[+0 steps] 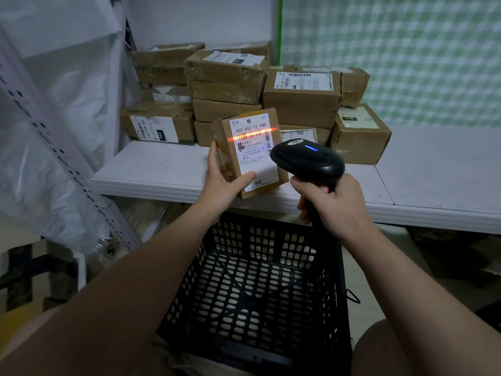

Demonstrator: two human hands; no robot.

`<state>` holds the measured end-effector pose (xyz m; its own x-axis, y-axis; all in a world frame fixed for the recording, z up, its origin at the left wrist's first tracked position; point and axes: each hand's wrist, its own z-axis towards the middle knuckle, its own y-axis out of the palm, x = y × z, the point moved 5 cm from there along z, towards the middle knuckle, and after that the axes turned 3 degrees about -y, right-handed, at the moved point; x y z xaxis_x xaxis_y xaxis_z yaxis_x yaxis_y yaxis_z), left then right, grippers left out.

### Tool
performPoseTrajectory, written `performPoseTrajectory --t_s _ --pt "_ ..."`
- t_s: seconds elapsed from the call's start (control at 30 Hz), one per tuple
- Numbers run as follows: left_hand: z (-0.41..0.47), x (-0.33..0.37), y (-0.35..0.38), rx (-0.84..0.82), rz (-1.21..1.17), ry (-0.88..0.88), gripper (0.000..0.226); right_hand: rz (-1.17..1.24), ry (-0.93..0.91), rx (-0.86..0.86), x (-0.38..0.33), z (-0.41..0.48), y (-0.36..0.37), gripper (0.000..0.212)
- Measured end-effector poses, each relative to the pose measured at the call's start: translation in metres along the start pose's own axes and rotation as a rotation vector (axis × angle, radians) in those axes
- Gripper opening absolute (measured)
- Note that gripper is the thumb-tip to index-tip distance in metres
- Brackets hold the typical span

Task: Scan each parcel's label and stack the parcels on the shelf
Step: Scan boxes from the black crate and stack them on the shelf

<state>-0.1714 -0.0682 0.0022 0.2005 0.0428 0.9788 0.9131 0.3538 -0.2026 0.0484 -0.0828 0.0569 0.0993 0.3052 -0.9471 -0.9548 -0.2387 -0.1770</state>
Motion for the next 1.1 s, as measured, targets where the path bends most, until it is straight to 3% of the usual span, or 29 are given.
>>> performPoseTrajectory --t_s 0.33,0.5,0.63,0.77,0.87,0.9,0.97,1.03,1.1 --pt "-0.01 0.004 0.001 0.011 -0.049 0.013 0.104 0.072 0.005 -0.047 0.003 0.001 0.006 0.026" --pt "-0.022 0.008 0.009 -0.03 -0.077 0.007 0.097 0.088 0.025 -0.017 0.005 0.001 0.003 0.005" --pt "-0.028 0.021 0.014 -0.024 -0.073 -0.025 0.082 0.187 0.124 0.142 0.015 0.004 -0.027 0.023" --pt "-0.02 0.051 0.036 -0.103 -0.071 -0.058 0.103 0.36 0.185 0.124 0.011 0.011 -0.051 0.034" --pt "-0.014 0.079 0.069 -0.234 -0.03 -0.061 0.103 0.418 0.187 0.104 0.005 0.021 -0.064 0.049" --pt "-0.01 0.09 0.08 -0.265 -0.002 -0.045 0.098 0.433 0.177 0.144 0.002 0.026 -0.073 0.05" --pt "-0.001 0.116 0.098 -0.308 0.101 0.072 0.066 0.451 0.159 0.277 -0.005 0.036 -0.097 0.036" --pt "0.019 0.14 0.108 -0.222 0.328 0.274 0.046 0.446 0.161 0.427 -0.012 0.048 -0.124 0.022" --pt "0.045 0.154 0.113 -0.093 0.624 0.423 0.045 0.438 0.186 0.534 -0.015 0.064 -0.148 0.022"
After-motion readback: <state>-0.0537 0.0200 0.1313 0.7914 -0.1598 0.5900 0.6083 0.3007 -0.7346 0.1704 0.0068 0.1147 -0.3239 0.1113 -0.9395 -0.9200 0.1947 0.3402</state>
